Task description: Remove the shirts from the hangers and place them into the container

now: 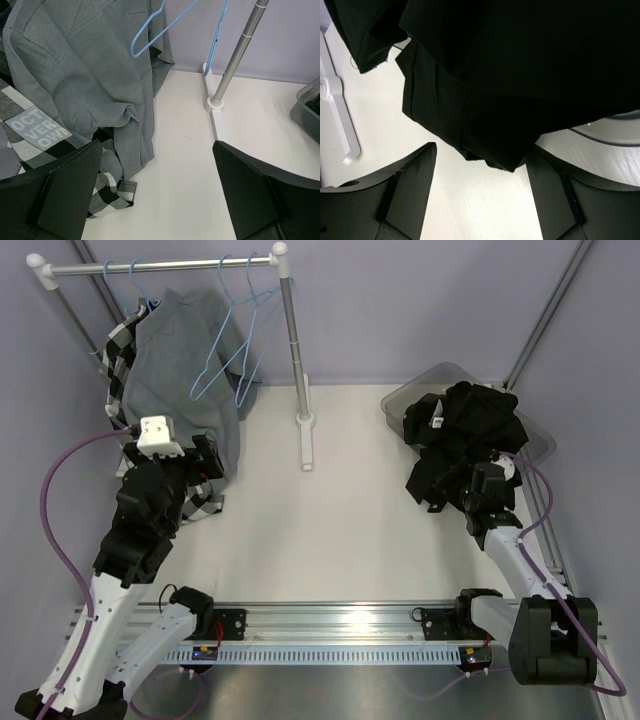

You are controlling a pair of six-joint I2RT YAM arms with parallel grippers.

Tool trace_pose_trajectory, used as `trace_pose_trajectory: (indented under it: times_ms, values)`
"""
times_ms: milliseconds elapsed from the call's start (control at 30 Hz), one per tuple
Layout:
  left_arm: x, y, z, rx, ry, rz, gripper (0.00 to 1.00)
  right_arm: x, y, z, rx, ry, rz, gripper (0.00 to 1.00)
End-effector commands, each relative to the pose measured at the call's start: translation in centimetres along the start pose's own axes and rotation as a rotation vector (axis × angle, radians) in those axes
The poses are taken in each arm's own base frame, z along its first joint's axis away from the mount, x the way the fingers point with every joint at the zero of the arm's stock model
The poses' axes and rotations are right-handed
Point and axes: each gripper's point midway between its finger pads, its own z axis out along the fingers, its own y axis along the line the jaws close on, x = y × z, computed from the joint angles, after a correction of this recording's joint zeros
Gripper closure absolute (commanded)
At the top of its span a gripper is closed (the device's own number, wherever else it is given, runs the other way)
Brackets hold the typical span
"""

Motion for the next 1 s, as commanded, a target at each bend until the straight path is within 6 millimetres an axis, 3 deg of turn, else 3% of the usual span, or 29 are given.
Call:
trace_pose_trajectory:
  times_ms: [0, 333, 567, 733, 800, 867, 967]
  values:
    - [-1.3, -0.2, 0.1, 0.008, -0.053, -0.025, 0.01, -2.4, 1.7, 0.4, -0.067, -0.104, 0.019, 0.21]
    - [-1.3, -0.1, 0.1, 0.005, -0.054, -0.023, 0.01, -1.3, 3.1, 1.9, -0.138, -0.029, -0.01, 0.31]
    - [-1.3, -0.1, 0.1, 0.005, -0.054, -0.022, 0.01, -1.1, 4.7, 1.6, -0.193, 0.023, -0.012, 0.52]
    - [-1.2, -0.2, 0.1, 0.008, -0.052, -0.021, 0.01, -3.0, 7.0, 0.2, -0.234, 0.031, -0.017, 0.74]
    - [-1.3, -0.1, 0.1, 0.005, -0.054, -0.022, 0.01, -4.4, 8.5, -0.5, -0.269, 0.013, -0.017, 0.8]
    - [-1.3, -0.1, 0.1, 0.003, -0.055, -0.022, 0.01, -4.7, 8.8, -0.8, -0.256, 0.03, -0.019, 0.86]
    - [-1.3, -0.1, 0.1, 0.004, -0.055, -0.021, 0.01, -7.3, 10.2, -1.0, -0.25, -0.014, -0.026, 0.92]
